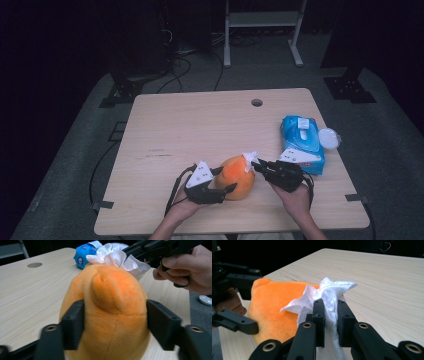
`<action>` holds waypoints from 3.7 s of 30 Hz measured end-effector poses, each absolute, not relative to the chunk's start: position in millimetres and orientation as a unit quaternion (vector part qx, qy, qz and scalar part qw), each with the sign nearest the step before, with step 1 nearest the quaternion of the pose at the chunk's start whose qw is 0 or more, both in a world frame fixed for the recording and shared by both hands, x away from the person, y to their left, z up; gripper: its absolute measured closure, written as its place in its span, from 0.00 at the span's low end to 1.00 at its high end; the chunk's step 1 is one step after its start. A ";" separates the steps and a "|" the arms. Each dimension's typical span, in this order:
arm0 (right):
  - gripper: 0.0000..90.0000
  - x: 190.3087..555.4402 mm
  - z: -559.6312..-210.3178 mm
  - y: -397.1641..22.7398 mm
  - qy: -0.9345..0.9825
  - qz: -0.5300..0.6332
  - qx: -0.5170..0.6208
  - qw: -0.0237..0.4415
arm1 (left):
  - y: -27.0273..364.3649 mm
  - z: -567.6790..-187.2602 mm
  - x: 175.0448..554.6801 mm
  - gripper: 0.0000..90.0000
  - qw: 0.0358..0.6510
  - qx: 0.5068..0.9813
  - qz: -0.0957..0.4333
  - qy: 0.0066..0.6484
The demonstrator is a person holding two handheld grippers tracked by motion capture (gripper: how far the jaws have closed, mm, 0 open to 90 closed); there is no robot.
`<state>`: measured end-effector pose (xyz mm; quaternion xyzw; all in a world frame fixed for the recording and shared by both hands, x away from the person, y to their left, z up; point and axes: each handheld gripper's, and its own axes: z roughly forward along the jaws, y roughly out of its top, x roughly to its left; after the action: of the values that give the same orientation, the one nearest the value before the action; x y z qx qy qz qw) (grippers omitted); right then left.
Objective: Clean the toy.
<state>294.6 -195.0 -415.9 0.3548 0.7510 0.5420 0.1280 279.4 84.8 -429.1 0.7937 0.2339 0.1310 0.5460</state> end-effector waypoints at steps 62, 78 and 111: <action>0.87 296.0 -412.9 -199.0 0.755 0.540 0.356 0.107 | 71.3 -434.5 266.5 0.37 0.502 0.837 0.161 0.145; 0.87 296.6 -412.3 -204.1 0.738 0.554 0.373 0.098 | 71.5 -436.7 266.7 0.37 0.505 0.838 0.153 0.138; 0.86 290.7 -409.5 -190.9 0.743 0.575 0.334 0.075 | 84.8 -433.0 274.5 0.39 0.525 0.819 0.149 0.178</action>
<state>290.7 -190.9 -409.5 0.3338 0.7433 0.5749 0.0745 274.5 84.8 -433.0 0.8190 0.1777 0.1490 0.5249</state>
